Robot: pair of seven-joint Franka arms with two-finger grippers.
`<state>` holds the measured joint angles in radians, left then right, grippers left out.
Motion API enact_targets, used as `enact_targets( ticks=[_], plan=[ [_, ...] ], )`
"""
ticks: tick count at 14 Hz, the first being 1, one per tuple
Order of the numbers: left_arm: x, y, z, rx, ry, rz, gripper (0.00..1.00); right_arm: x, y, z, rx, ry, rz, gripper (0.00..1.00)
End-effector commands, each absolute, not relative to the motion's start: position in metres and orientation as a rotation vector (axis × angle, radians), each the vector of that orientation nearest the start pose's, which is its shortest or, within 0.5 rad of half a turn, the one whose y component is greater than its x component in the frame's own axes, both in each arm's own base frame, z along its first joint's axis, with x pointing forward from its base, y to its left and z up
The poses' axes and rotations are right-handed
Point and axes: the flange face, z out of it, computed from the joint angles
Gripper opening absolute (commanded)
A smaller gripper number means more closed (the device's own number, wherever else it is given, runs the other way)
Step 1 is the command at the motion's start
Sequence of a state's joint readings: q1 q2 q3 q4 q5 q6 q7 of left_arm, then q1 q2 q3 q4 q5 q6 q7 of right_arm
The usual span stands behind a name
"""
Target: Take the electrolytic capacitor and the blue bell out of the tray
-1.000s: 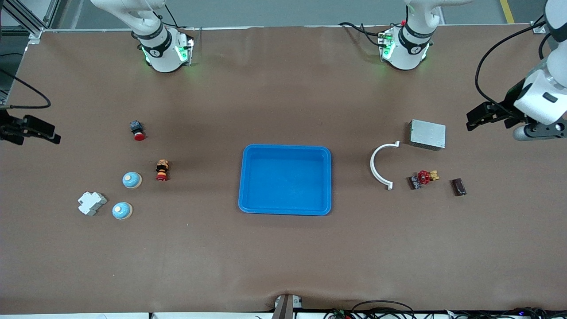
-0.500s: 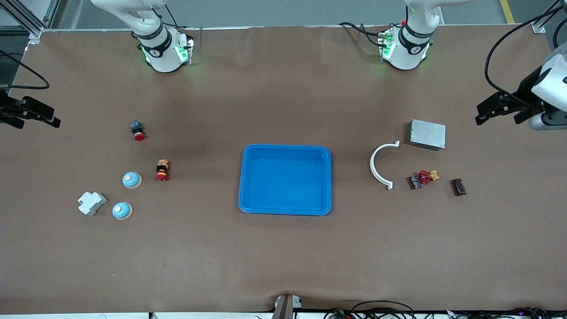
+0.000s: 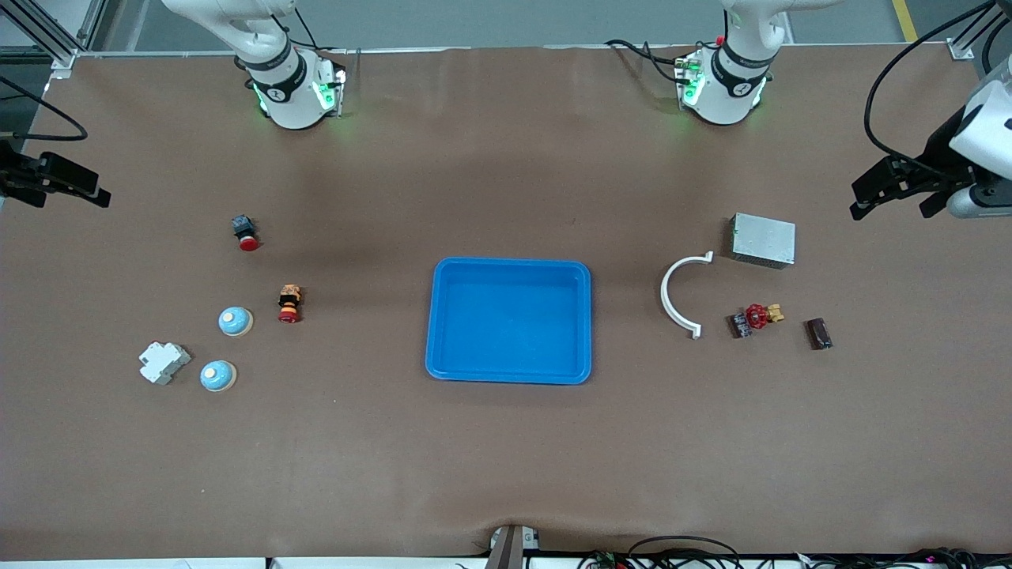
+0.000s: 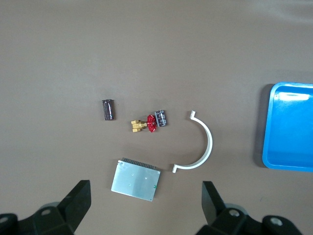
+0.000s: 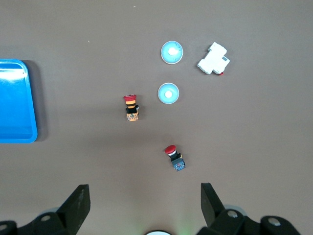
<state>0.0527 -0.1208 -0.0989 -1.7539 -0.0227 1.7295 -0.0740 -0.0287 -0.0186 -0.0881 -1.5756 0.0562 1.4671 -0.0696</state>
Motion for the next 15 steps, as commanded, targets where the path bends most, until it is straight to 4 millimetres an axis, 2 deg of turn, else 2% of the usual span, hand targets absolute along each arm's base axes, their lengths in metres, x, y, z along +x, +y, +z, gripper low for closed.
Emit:
enact_targets(
  ticks=[1, 3, 7, 10, 15],
  plan=[
    [0.523, -0.028, 0.621, -3.16, -0.03, -0.16, 1.0, 0.528, -0.051, 0.639, -3.11, 0.062, 0.136, 1.0],
    [0.535, -0.027, 0.623, -3.162, -0.026, -0.151, 1.0, 0.527, -0.049, 0.638, -3.127, 0.031, 0.158, 1.0],
    [0.534, -0.028, 0.621, -3.14, -0.008, -0.11, 1.0, 0.526, -0.049, 0.638, -3.127, 0.036, 0.16, 1.0],
    [0.534, -0.028, 0.621, -3.14, -0.001, -0.108, 1.0, 0.526, -0.051, 0.648, -3.12, 0.043, 0.077, 1.0],
    [0.535, -0.027, 0.619, -3.14, 0.001, -0.101, 1.0, 0.527, -0.052, 0.646, -3.119, 0.053, 0.062, 1.0]
  ],
)
